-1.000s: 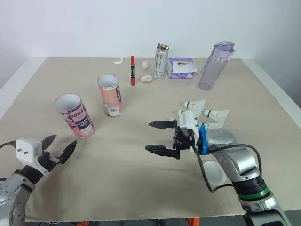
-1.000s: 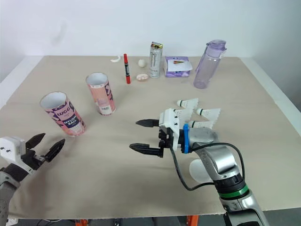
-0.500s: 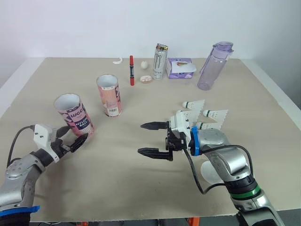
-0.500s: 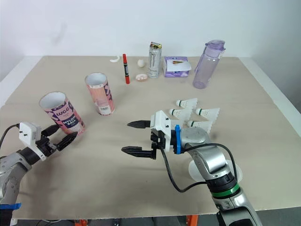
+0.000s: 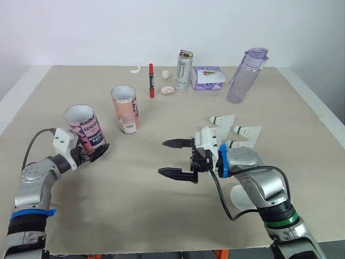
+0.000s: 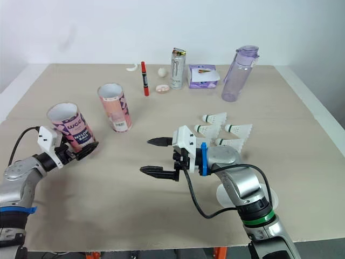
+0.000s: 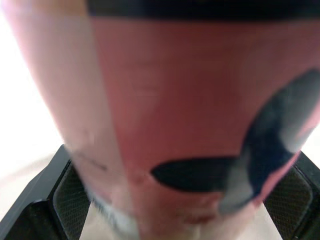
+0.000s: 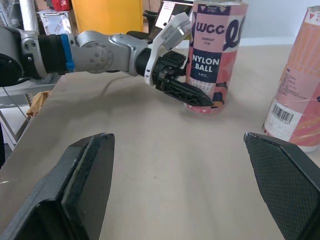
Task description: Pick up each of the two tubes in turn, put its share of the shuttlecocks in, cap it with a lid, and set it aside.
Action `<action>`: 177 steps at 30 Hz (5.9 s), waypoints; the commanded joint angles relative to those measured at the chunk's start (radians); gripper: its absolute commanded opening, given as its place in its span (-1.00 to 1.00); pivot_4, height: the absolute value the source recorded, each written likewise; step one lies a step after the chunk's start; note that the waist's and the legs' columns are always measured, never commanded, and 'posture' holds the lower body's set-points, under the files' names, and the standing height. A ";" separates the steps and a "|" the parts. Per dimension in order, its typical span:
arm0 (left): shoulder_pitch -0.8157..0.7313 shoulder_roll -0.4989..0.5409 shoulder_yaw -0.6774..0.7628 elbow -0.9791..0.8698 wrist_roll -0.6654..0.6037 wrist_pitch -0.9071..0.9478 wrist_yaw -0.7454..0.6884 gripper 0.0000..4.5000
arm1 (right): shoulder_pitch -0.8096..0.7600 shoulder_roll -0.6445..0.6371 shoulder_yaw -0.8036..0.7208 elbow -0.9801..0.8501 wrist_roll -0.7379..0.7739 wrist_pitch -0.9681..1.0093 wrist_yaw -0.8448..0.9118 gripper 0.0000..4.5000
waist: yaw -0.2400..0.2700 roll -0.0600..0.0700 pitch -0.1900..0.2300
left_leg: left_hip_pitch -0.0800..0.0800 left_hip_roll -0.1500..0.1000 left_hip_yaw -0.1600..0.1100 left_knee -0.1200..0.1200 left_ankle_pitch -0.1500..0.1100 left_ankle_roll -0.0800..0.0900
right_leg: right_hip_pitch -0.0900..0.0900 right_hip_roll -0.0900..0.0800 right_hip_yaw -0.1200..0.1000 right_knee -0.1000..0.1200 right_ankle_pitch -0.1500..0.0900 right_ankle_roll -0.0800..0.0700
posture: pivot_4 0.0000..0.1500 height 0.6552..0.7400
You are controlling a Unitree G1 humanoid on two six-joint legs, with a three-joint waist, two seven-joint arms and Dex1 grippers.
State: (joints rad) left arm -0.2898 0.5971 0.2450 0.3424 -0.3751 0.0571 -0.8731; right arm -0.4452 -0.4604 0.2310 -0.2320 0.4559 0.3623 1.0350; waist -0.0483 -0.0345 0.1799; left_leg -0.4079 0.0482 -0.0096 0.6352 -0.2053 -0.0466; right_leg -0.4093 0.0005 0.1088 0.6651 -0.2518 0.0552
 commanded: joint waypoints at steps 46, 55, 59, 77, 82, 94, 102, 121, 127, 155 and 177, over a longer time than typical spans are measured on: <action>-0.088 0.269 -0.439 -0.600 0.131 0.244 -0.364 0.26 | 0.207 -0.142 -0.099 -0.279 0.104 0.011 0.006 1.00 | -0.001 0.000 0.001 | -0.001 0.000 0.000 0.000 -0.002 -0.001 | -0.001 0.001 0.001 0.000 -0.003 0.001 | 1.00 1.00; -0.187 0.290 -0.589 -0.637 0.274 0.296 -0.414 0.26 | 0.305 -0.134 -0.165 -0.359 0.119 0.031 -0.122 1.00 | 0.002 0.000 0.001 | -0.001 0.000 -0.001 0.000 -0.003 0.000 | 0.000 0.001 0.001 0.000 -0.004 0.000 | 1.00 1.00; -0.221 0.283 -0.617 -0.638 0.298 0.342 -0.414 0.26 | 0.377 -0.142 -0.269 -0.415 0.168 0.065 -0.203 1.00 | 0.003 0.000 0.001 | 0.000 -0.001 -0.001 0.000 -0.003 0.000 | 0.001 0.001 0.001 0.000 -0.004 0.001 | 1.00 1.00; -0.276 0.225 -0.706 -0.651 0.369 0.487 -0.377 0.26 | 0.870 -0.141 -0.705 -0.528 0.259 0.242 -0.488 1.00 | 0.004 0.007 -0.005 | 0.002 -0.005 -0.001 0.004 0.003 0.006 | 0.007 -0.001 0.006 0.000 -0.004 -0.001 | 1.00 1.00; -0.287 0.218 -0.711 -0.651 0.380 0.509 -0.369 0.26 | 0.816 -0.140 -0.657 -0.474 0.238 0.265 -0.520 1.00 | 0.004 0.008 -0.007 | 0.002 -0.006 0.000 0.004 0.003 0.006 | 0.007 -0.003 0.006 0.000 -0.004 -0.001 | 1.00 1.00; -0.279 0.209 -0.707 -0.696 0.388 0.555 -0.353 0.26 | 0.692 -0.134 -0.566 -0.374 0.208 0.298 -0.552 1.00 | 0.006 0.009 -0.007 | 0.000 -0.013 -0.003 0.004 0.004 0.007 | 0.009 -0.007 0.008 0.000 -0.006 0.002 | 1.00 1.00; -0.242 0.210 -0.713 -0.722 0.402 0.568 -0.323 0.26 | 0.605 -0.132 -0.518 -0.321 0.186 0.345 -0.594 1.00 | 0.006 0.009 -0.007 | -0.001 -0.016 -0.005 0.003 0.004 0.008 | 0.010 -0.007 0.009 0.000 -0.007 0.004 | 1.00 1.00; -0.184 0.214 -0.711 -0.731 0.414 0.540 -0.283 0.24 | 0.530 -0.104 -0.517 -0.294 0.158 0.412 -0.683 -0.46 | 0.006 0.009 -0.007 | -0.001 -0.018 -0.009 0.003 0.005 0.009 | 0.012 -0.008 0.009 -0.001 -0.007 0.004 | 1.00 1.00; -0.175 0.214 -0.708 -0.727 0.419 0.527 -0.282 0.24 | 0.530 -0.105 -0.518 -0.292 0.149 0.412 -0.685 -0.96 | 0.006 0.010 -0.008 | 0.000 -0.018 -0.009 0.003 0.006 0.010 | 0.012 -0.008 0.009 -0.001 -0.007 0.004 | 1.00 1.00; -0.299 0.154 -0.723 -0.661 0.354 0.721 -0.344 0.24 | 0.062 -0.539 -0.200 -0.492 -0.145 -0.071 -0.097 -0.96 | 0.010 0.008 -0.008 | -0.004 -0.023 -0.009 0.002 0.007 0.012 | 0.013 -0.016 0.004 -0.005 -0.010 0.007 | 1.00 1.00; -0.274 0.185 -0.724 -0.717 0.336 0.789 -0.296 0.24 | 0.172 -0.347 -0.387 -0.411 0.072 0.145 -0.230 0.98 | 0.012 0.008 -0.008 | -0.007 -0.023 -0.012 0.003 0.007 0.012 | 0.012 -0.015 0.002 -0.005 -0.010 0.008 | 1.00 1.00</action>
State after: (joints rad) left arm -0.5896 0.7617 -0.4326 -0.4069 -0.0512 0.8294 -1.1793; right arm -0.4241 -0.8960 0.0865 -0.7023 0.3970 0.3284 0.9918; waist -0.0363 -0.0269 0.1723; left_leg -0.4152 0.0256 -0.0224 0.6378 -0.1984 -0.0349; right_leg -0.3971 -0.0133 0.1105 0.6606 -0.2618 0.0631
